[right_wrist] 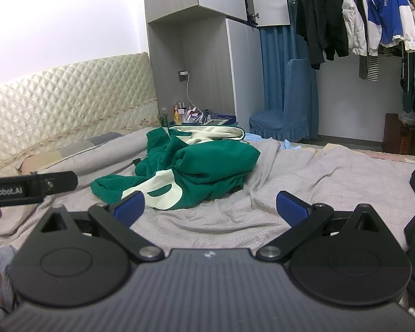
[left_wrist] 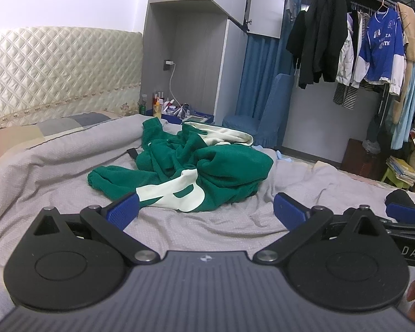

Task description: Fold large clothes

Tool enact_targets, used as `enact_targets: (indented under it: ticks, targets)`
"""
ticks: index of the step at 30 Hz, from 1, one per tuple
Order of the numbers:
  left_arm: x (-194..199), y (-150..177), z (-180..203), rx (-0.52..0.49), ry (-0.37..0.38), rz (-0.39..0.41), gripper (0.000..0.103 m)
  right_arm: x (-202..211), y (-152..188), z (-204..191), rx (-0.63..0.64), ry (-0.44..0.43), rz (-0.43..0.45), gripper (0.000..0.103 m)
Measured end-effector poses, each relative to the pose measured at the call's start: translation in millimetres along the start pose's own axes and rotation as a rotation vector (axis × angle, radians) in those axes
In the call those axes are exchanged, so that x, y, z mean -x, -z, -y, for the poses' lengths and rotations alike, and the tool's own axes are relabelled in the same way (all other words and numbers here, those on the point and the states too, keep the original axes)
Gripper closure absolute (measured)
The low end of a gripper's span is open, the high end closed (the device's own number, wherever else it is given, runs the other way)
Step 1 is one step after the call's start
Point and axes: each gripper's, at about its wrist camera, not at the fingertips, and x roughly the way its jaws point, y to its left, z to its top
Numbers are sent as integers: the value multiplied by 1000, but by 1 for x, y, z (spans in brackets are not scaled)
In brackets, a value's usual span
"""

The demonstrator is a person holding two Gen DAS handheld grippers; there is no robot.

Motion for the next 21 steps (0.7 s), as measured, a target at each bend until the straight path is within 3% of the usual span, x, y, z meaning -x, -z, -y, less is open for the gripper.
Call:
enact_targets:
  ticks: [21]
  targets:
    - [22, 0, 2, -3, -6, 30, 0, 14, -2, -4, 9, -5, 17, 0]
